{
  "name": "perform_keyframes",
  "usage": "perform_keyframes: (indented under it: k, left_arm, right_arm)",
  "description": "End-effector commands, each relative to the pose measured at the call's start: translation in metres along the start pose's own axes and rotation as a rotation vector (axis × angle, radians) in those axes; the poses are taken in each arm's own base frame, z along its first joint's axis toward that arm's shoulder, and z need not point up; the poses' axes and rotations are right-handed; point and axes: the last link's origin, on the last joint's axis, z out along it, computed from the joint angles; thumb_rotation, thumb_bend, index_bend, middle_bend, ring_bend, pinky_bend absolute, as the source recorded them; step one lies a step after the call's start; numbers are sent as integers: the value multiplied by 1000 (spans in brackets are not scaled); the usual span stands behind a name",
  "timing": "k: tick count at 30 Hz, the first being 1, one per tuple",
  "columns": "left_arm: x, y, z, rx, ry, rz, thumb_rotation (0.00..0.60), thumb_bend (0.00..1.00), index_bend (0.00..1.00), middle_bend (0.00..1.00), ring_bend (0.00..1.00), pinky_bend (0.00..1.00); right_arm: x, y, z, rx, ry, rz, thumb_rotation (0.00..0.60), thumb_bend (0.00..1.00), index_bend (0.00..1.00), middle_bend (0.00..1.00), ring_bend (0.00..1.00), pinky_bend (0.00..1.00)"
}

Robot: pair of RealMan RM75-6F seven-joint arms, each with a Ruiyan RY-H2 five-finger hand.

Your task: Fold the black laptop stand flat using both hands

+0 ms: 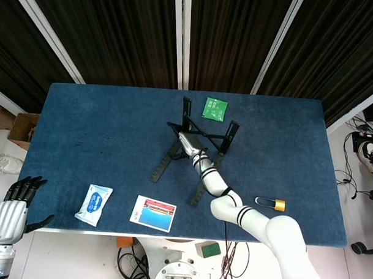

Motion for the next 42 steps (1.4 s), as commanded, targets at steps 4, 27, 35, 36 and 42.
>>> perform_keyframes:
  k: [4, 27, 35, 36, 42]
  left_arm:
    - [0, -3, -2, 10, 1, -1, 600, 39, 201, 155, 89, 132]
    - [0, 6, 5, -23, 8, -6, 600, 38, 201, 155, 89, 131]
    - [-2, 8, 3, -30, 2, -5, 600, 39, 201, 155, 89, 131]
    - [-2, 9, 2, -32, -1, -6, 600, 39, 202, 155, 89, 131]
    - [0, 14, 3, -45, 8, -5, 600, 39, 201, 155, 89, 132]
  right_arm:
    - [1, -2, -8, 45, -8, 17, 600, 305, 0, 68, 0, 0]
    - [89, 59, -228, 242, -101, -84, 600, 312, 0, 78, 0, 0]
    - [168, 112, -307, -37, 101, -102, 600, 262, 0, 86, 0, 0]
    - [180, 119, -312, -93, 111, -124, 600, 220, 0, 89, 0, 0]
    - [213, 117, -281, -98, 253, -105, 600, 14, 0, 85, 0, 0]
